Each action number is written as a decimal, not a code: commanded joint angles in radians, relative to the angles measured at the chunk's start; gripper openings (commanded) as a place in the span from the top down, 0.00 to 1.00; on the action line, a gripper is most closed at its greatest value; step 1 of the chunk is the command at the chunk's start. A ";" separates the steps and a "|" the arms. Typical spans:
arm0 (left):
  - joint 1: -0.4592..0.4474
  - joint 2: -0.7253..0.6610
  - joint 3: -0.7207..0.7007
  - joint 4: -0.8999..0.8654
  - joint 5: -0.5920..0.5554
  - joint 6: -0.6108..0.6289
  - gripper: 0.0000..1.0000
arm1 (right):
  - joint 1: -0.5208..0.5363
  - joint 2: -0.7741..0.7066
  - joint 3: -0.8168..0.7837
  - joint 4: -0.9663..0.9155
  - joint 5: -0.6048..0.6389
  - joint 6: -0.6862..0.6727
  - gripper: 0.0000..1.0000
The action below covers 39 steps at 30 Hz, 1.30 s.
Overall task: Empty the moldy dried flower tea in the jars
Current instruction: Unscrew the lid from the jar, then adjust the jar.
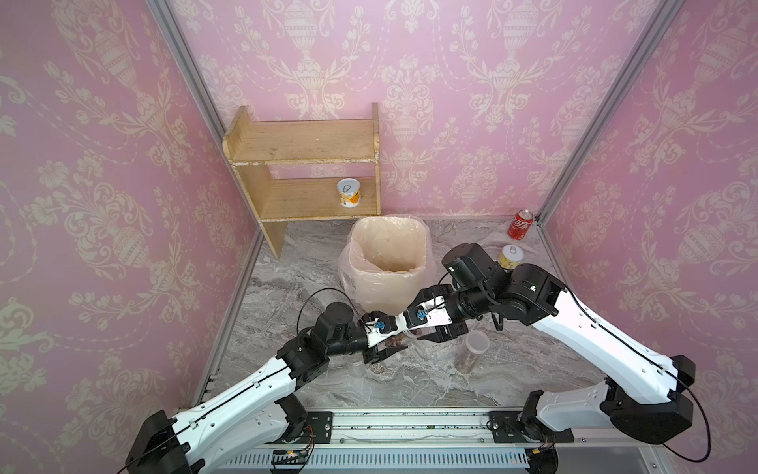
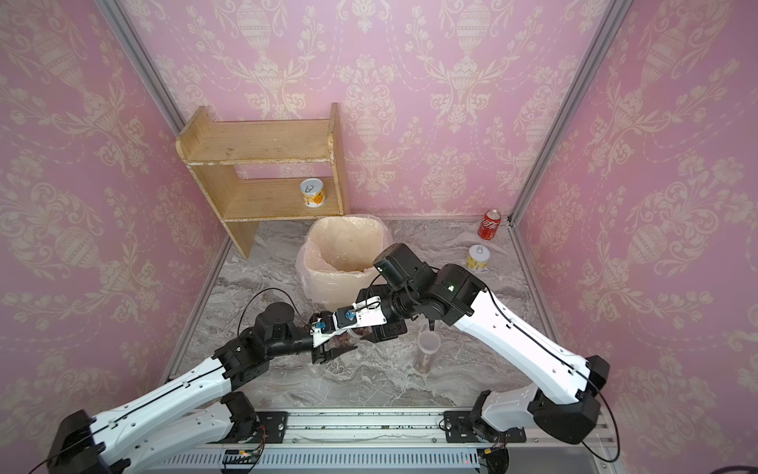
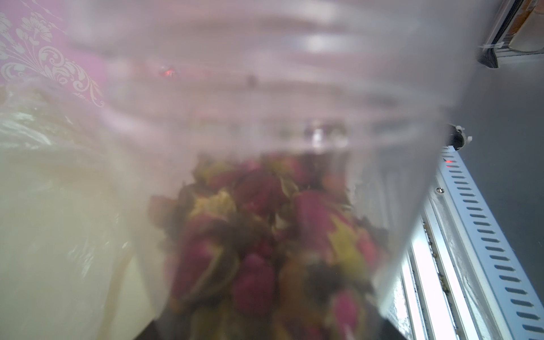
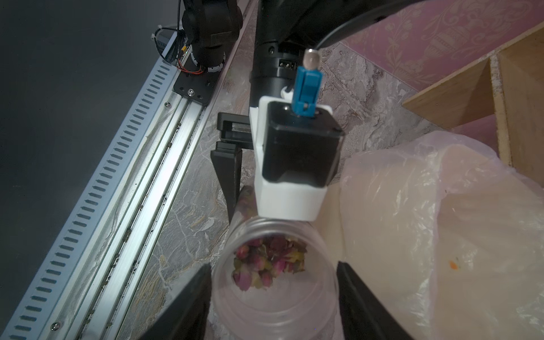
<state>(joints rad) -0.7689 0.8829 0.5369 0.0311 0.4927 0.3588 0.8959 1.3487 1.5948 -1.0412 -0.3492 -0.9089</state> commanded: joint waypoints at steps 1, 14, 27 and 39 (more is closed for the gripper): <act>0.006 -0.022 -0.013 0.053 -0.019 -0.077 0.73 | -0.008 -0.014 0.008 0.044 -0.009 0.139 0.27; 0.008 -0.004 0.005 0.067 -0.042 -0.054 0.72 | -0.003 -0.142 -0.097 0.087 -0.008 0.466 0.00; 0.008 0.016 0.025 0.069 -0.022 -0.056 0.72 | 0.027 -0.003 -0.070 0.077 0.073 0.461 0.00; 0.007 0.012 0.023 0.073 -0.023 -0.063 0.72 | 0.039 0.051 -0.076 0.094 0.072 0.463 0.22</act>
<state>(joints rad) -0.7677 0.8986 0.5339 0.0662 0.4644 0.3195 0.9298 1.3842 1.5120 -0.9421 -0.2718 -0.4603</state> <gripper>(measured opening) 0.654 0.796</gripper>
